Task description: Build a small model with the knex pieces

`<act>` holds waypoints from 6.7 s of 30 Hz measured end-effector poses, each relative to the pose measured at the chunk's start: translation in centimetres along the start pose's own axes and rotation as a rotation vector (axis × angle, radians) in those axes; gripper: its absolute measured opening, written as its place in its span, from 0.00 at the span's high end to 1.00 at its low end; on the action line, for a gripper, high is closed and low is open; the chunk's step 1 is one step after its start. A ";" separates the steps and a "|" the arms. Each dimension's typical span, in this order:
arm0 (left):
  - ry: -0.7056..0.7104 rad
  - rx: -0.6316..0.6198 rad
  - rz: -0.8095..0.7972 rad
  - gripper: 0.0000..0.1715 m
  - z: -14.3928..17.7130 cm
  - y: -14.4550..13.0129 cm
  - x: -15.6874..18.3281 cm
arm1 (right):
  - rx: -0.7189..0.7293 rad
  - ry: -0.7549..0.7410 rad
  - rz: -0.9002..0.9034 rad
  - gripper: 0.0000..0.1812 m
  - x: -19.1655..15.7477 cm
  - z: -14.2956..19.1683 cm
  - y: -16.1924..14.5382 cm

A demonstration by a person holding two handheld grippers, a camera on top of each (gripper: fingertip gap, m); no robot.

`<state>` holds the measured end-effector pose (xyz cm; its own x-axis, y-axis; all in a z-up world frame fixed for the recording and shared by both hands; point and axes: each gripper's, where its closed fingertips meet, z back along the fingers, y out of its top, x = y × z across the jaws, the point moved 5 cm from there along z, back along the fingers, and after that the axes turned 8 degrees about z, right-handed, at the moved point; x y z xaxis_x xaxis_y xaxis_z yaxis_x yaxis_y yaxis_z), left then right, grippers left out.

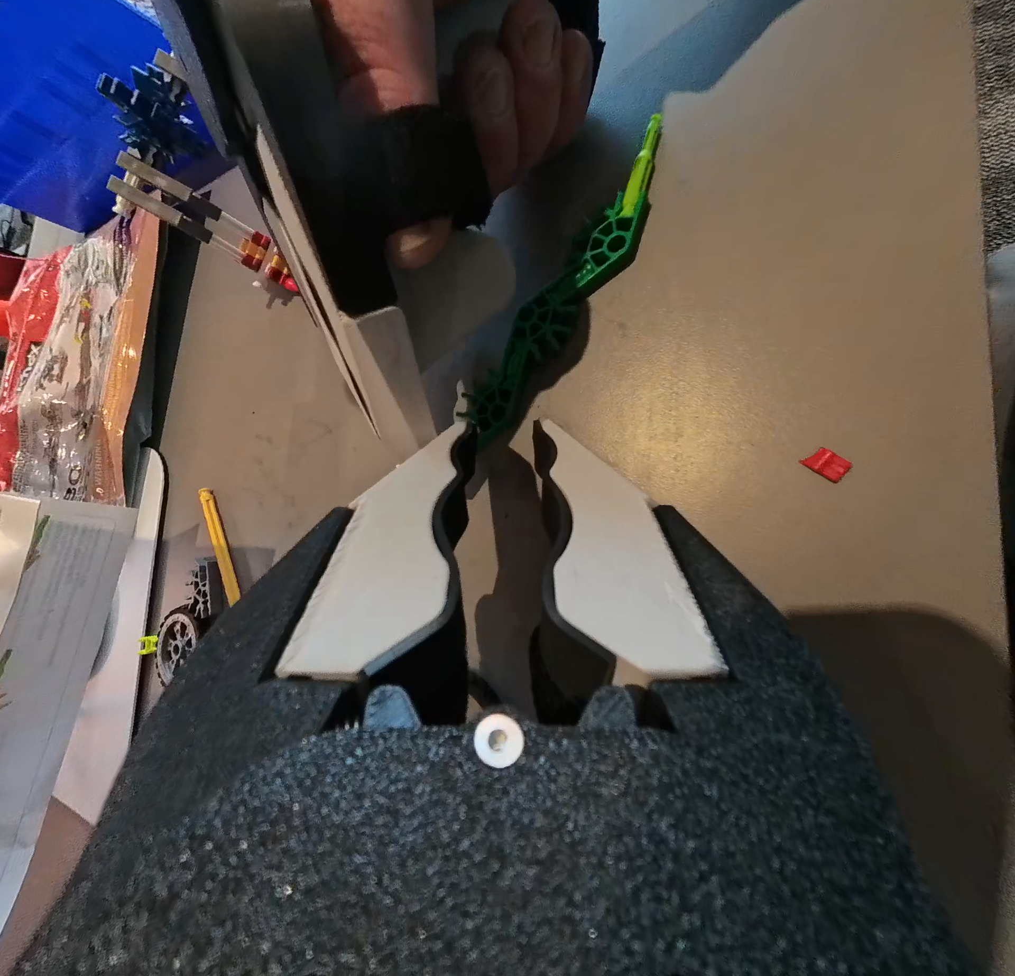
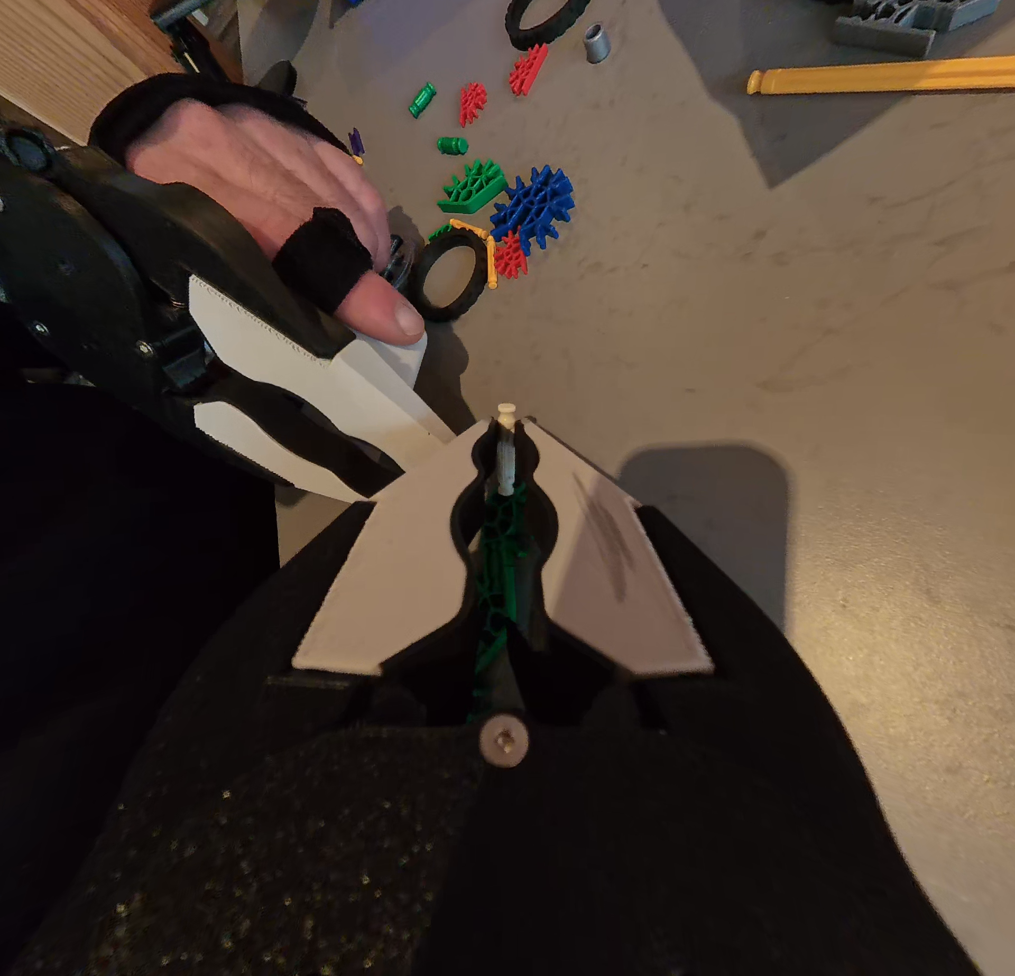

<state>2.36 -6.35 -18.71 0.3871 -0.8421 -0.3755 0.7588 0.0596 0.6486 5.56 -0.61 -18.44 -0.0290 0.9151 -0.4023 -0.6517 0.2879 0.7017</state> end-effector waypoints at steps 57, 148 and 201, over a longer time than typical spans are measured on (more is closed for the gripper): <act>-0.413 -0.175 0.245 0.91 -4.9 -0.1 -9.1 | -0.252 -0.277 0.614 0.92 -2.4 2.9 -4.2; -0.527 -0.135 -0.172 0.98 -1.1 1.9 1.0 | -0.236 -0.282 0.520 1.00 -5.4 2.6 -4.8; -0.454 -0.065 -0.277 0.97 -0.1 3.0 0.3 | -0.120 -0.362 0.418 0.96 -5.8 4.8 -6.3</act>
<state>4.83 -6.39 -16.97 -0.0866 -0.9773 -0.1934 0.8366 -0.1767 0.5185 13.49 -6.41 -17.72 -0.0549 0.9890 0.1376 -0.7226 -0.1345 0.6781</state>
